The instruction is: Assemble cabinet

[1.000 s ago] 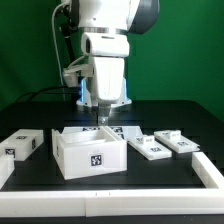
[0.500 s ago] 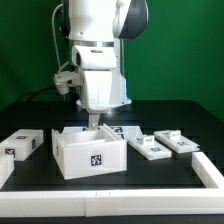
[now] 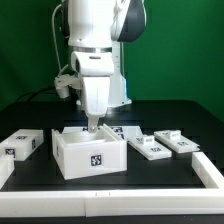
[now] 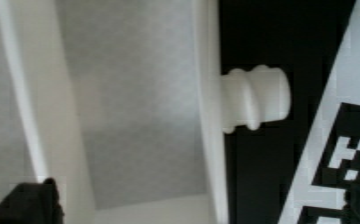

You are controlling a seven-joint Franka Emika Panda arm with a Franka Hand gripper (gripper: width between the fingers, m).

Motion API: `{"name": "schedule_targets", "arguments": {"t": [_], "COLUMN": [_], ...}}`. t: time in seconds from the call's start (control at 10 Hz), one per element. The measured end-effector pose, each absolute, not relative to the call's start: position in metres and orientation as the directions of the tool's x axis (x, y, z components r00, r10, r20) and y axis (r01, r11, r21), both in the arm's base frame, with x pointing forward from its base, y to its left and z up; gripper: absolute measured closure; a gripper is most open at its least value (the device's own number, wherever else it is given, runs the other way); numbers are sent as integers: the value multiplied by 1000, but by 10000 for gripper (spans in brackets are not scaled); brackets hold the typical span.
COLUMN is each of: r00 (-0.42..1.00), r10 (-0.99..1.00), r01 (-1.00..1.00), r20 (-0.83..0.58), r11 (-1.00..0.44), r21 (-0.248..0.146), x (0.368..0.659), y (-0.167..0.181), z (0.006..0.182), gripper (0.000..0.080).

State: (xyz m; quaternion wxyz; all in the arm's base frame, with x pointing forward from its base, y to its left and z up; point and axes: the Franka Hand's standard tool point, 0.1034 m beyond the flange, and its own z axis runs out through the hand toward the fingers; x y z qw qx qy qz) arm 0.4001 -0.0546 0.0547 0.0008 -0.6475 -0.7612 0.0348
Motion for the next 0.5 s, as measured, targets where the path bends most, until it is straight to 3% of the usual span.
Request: {"name": "schedule_targets", "arguments": {"t": [0.5], "r00": [-151], "r10": [988], "r01": [983], "r20": [-23], "r11": [148], "r21": [-107], "x": [377], "y": [-56], "z": [34], "gripper": [2]}}
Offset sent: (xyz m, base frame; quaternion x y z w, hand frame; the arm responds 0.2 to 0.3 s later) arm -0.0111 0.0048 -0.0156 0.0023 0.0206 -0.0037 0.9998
